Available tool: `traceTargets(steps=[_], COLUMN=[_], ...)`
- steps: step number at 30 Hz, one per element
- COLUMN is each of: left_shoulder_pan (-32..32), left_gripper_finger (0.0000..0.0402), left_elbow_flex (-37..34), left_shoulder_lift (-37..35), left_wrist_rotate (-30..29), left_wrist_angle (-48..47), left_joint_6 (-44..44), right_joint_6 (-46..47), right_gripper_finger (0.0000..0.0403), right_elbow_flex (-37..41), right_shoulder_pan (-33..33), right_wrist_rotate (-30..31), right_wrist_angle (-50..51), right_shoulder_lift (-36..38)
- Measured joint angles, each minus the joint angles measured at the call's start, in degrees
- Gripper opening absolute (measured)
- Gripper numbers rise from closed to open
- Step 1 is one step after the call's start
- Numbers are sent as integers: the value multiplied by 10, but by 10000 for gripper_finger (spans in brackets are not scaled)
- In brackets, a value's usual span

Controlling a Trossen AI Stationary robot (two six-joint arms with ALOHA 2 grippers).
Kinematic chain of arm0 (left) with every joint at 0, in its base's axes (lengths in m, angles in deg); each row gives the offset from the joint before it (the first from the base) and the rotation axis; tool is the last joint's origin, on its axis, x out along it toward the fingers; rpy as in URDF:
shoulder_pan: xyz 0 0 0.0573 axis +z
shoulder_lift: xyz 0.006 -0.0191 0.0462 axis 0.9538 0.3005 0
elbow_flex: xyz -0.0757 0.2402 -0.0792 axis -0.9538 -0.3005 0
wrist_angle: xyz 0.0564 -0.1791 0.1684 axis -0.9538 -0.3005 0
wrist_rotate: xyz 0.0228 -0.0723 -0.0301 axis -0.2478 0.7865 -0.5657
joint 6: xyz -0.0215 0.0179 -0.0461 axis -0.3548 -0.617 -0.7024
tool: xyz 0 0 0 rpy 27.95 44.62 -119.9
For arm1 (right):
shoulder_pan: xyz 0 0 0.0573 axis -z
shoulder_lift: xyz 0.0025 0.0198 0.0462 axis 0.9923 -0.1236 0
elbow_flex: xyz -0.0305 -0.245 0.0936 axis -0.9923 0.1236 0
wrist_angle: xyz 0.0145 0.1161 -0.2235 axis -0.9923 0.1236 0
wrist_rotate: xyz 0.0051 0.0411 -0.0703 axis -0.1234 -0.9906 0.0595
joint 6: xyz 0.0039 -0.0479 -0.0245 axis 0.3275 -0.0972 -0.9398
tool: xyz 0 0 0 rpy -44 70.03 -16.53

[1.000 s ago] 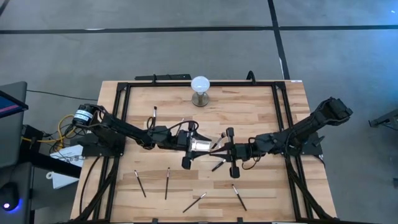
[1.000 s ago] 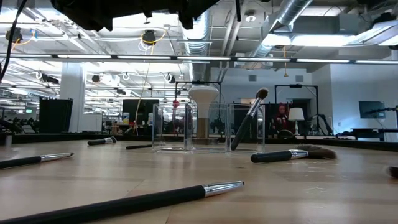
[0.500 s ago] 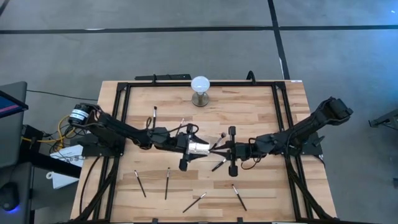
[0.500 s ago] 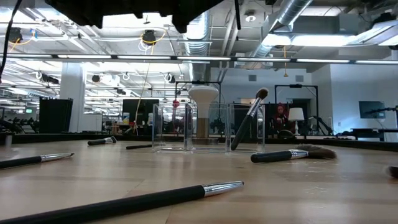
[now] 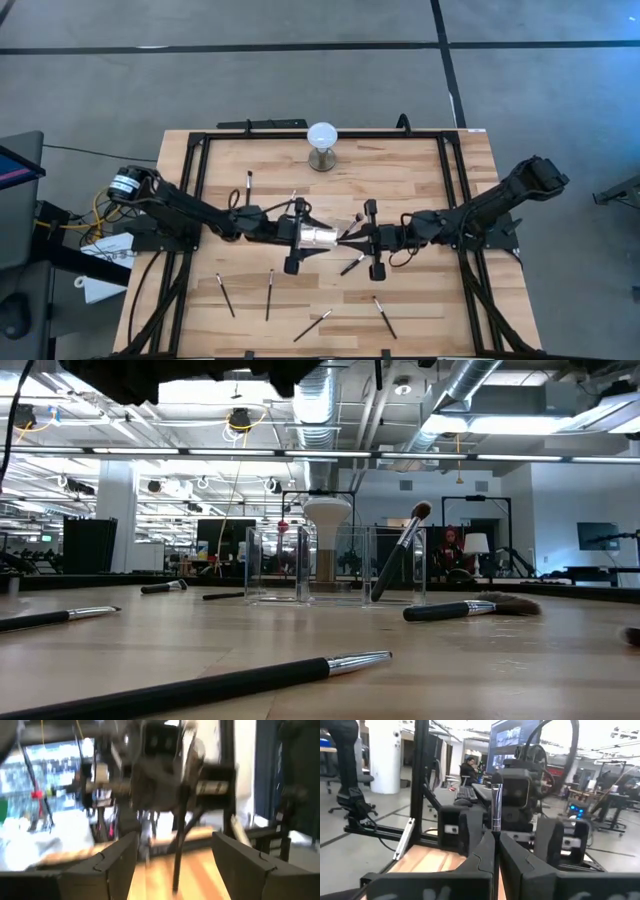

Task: Put items in baskets/containers
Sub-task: Put the black eyeshadow brush into the transparent organizer

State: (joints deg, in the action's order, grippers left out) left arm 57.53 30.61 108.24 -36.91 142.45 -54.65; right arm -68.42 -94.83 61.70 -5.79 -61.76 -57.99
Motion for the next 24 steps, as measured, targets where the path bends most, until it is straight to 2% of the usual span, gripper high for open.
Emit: traceTargets(steps=[6,14,24], left_shoulder_pan=[3,3,-1], left_gripper_finger=[251,243,200], left_elbow_flex=[5,53,62], left_shoulder_lift=[24,75,70], left_wrist_rotate=[-6,-7,-22], left_wrist_angle=[30,31,22], left_joint_6=[-1,-4,-4], right_joint_6=[4,4,8], right_gripper_finger=[2,2,2], right_elbow_flex=[0,0,0], right_shoulder_pan=[0,0,0], right_wrist_rotate=[-5,-8,-5], right_wrist_angle=[3,5,23], right_shoulder_lift=[-3,-3,-3])
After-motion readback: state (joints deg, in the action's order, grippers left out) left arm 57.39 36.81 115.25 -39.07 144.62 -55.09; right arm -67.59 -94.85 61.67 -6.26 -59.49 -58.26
